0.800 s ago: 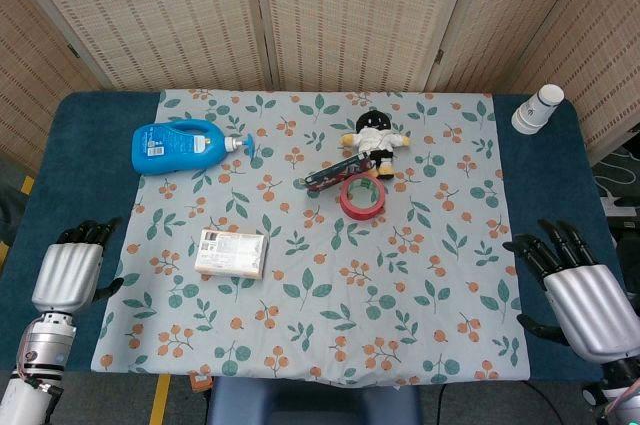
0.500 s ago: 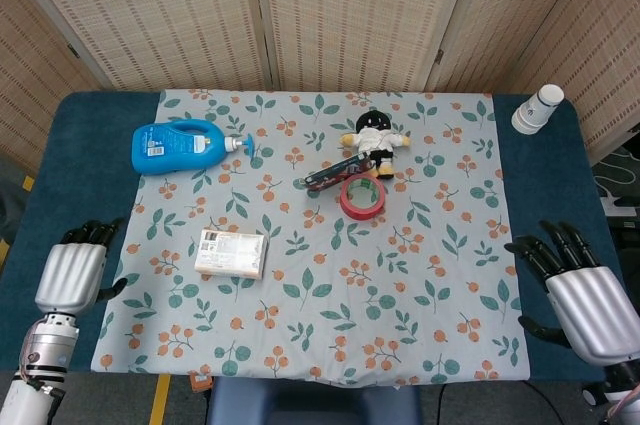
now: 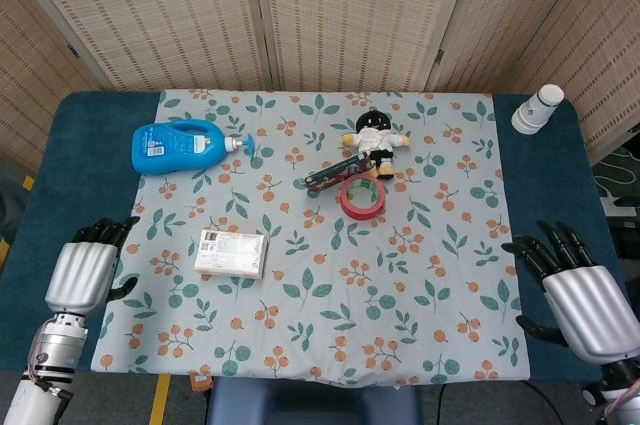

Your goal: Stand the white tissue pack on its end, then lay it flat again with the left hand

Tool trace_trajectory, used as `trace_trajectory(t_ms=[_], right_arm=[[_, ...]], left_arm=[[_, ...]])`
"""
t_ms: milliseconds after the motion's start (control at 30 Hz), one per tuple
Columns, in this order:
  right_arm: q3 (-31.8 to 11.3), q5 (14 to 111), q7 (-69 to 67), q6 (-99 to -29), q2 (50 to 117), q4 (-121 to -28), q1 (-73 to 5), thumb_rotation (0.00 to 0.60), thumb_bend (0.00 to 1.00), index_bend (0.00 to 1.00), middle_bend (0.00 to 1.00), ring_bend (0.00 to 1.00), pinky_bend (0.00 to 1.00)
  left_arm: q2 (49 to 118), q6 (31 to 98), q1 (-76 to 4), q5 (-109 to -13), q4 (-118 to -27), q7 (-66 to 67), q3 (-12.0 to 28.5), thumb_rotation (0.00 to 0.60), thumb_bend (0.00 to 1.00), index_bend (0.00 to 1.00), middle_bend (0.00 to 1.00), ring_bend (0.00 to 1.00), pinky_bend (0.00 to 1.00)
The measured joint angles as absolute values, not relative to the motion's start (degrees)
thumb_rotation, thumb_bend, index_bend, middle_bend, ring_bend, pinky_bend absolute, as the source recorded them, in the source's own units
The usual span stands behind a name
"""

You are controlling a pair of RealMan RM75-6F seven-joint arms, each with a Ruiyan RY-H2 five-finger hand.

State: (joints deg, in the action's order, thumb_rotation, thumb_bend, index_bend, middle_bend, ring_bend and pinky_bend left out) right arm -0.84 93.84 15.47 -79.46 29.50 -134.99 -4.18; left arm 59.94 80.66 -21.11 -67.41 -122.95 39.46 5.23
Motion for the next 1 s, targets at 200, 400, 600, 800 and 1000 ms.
trace_trajectory(t_ms=[200, 400, 600, 800, 1000], right_arm=[[-1.2, 92.5, 16.0, -79.1, 29.8, -135.0, -4.6, 0.6, 0.06, 0.21, 0.17, 0.0, 0.0], [-1.4, 91.3, 16.9, -78.2, 30.3, -135.0, -5.1, 0.6, 0.06, 0.21, 0.17, 0.0, 0.0], [-1.8, 89.3, 18.1, -77.4, 30.9, -135.0, -5.8, 0.6, 0.06, 0.21, 0.17, 0.0, 0.0], [-2.0, 87.9, 19.0, -76.9, 31.4, -135.0, -6.3, 0.6, 0.06, 0.21, 0.17, 0.0, 0.0], [-2.2, 86.7, 19.5, -76.4, 31.7, -135.0, -6.7, 0.6, 0.06, 0.21, 0.17, 0.0, 0.0]], left_arm=[[62.2, 78.8, -23.0, -67.2, -122.7, 41.3, 5.5, 0.6, 0.18, 0.17, 0.25, 0.16, 0.28], [65.6, 76.7, -25.7, -65.9, -121.3, 43.8, 6.4, 0.6, 0.18, 0.15, 0.25, 0.16, 0.27], [68.1, 74.5, -28.2, -64.7, -119.7, 45.5, 6.9, 0.6, 0.18, 0.14, 0.25, 0.15, 0.27], [71.0, 73.2, -30.6, -62.8, -117.9, 47.5, 7.5, 0.6, 0.18, 0.13, 0.23, 0.14, 0.25], [72.7, 73.3, -32.8, -56.9, -118.4, 52.1, 8.8, 0.6, 0.17, 0.01, 0.09, 0.02, 0.17]])
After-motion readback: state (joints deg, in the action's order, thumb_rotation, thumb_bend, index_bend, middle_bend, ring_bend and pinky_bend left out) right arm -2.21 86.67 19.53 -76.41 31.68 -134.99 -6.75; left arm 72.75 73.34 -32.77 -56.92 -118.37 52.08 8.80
